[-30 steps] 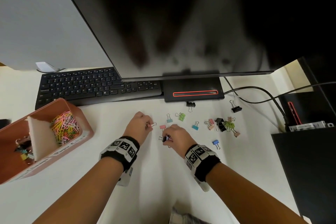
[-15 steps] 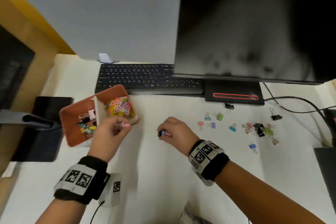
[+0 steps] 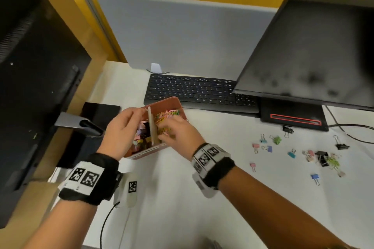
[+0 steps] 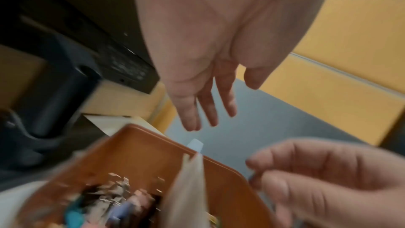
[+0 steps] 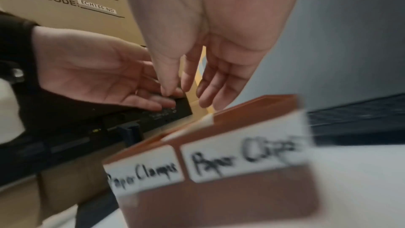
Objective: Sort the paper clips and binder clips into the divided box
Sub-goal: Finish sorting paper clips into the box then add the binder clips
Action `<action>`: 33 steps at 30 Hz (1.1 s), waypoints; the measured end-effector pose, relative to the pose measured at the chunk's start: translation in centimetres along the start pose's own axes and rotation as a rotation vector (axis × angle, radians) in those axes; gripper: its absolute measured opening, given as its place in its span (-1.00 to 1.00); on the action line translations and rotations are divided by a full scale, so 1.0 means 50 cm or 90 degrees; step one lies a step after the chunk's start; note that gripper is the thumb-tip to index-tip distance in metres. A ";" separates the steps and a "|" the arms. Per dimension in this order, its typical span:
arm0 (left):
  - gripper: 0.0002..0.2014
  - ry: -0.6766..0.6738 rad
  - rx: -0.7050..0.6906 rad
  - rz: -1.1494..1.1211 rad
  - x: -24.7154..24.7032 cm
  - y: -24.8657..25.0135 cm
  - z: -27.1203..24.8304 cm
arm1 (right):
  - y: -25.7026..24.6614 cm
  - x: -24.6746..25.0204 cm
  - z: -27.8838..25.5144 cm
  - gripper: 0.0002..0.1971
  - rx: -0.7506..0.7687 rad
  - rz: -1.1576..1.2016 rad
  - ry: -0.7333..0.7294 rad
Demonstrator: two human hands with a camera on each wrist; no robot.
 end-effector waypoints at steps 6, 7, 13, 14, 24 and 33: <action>-0.87 -0.211 -0.076 -0.040 -0.261 0.071 -0.012 | 0.312 0.100 -0.240 -0.73 -0.227 -0.155 0.036; -0.84 -0.241 -0.086 -0.020 -0.312 0.078 -0.014 | 0.349 0.108 -0.274 -0.71 -0.251 -0.176 0.024; -0.76 -0.396 -0.125 0.082 -0.579 0.112 -0.030 | 0.460 0.102 -0.380 -0.77 -0.239 -0.156 -0.017; -0.75 -0.413 -0.133 0.116 -0.615 0.110 -0.029 | 0.471 0.111 -0.391 -0.82 -0.244 -0.135 -0.011; -0.76 -0.364 -0.128 0.274 -0.763 0.040 -0.005 | 0.560 0.199 -0.432 -0.83 -0.258 -0.050 0.002; -0.71 -0.368 -0.104 0.260 -0.760 0.045 0.011 | 0.575 0.271 -0.383 -0.54 -0.237 0.052 0.091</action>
Point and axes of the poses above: each hand's wrist, its own z-axis towards the middle knuckle, its own x-axis out of the back of the hand, y = z × x, the point moved 8 cm from there along z, towards the middle knuckle, and after that the axes turned 4 degrees about -y, right-handed, at the moved point
